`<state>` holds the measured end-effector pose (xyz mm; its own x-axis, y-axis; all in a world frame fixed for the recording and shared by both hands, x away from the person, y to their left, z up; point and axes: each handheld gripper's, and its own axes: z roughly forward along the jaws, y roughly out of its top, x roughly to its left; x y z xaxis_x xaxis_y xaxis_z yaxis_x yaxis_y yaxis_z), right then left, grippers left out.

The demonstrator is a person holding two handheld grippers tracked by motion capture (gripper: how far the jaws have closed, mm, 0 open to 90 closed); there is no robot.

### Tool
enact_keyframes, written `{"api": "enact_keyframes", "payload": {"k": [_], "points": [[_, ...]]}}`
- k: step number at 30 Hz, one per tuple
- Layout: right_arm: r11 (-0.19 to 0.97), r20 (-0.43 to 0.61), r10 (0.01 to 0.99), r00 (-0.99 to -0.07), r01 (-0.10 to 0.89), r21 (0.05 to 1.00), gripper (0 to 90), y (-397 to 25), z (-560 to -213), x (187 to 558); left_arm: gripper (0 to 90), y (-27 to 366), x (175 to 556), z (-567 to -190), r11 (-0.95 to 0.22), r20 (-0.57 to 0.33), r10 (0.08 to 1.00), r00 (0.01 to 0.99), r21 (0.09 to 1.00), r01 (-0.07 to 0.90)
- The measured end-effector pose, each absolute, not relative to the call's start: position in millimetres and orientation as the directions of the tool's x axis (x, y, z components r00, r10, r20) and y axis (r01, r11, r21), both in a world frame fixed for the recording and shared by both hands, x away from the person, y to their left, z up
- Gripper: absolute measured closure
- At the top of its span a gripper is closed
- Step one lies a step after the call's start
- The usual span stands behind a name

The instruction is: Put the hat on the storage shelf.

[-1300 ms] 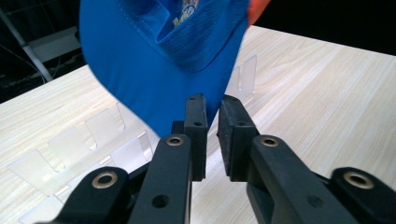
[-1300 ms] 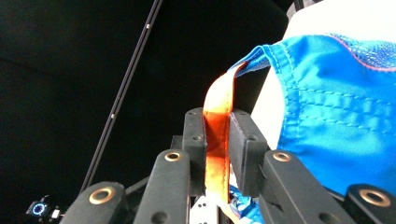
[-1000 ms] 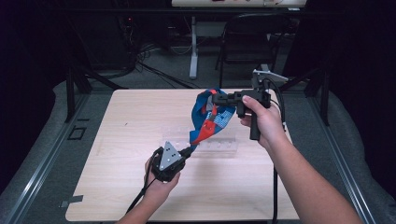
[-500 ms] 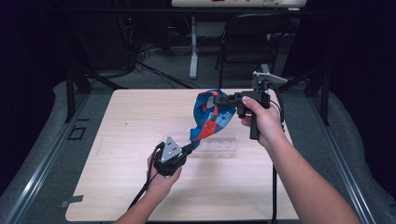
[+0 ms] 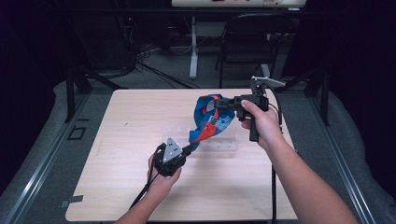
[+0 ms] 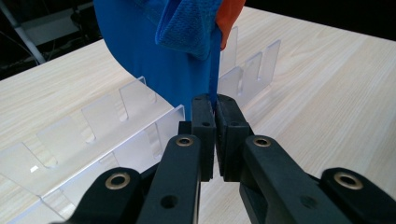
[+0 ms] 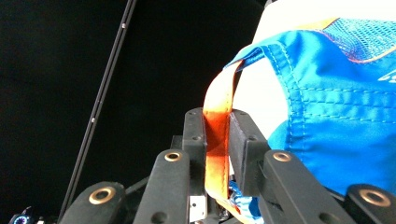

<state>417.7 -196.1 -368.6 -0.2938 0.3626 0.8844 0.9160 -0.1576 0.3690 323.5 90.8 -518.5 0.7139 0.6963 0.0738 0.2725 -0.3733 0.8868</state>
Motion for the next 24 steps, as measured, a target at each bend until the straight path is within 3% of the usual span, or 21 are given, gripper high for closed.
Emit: {"api": "enact_keyframes", "payload": {"k": [24], "points": [[-0.166, 0.893, 0.376, -0.246, 0.931, 0.326, 77.4, -200, -397, 427, 87.9, 91, 326, -532, -0.375, 0.066, 0.703, 0.708, 0.88, 0.291]]}}
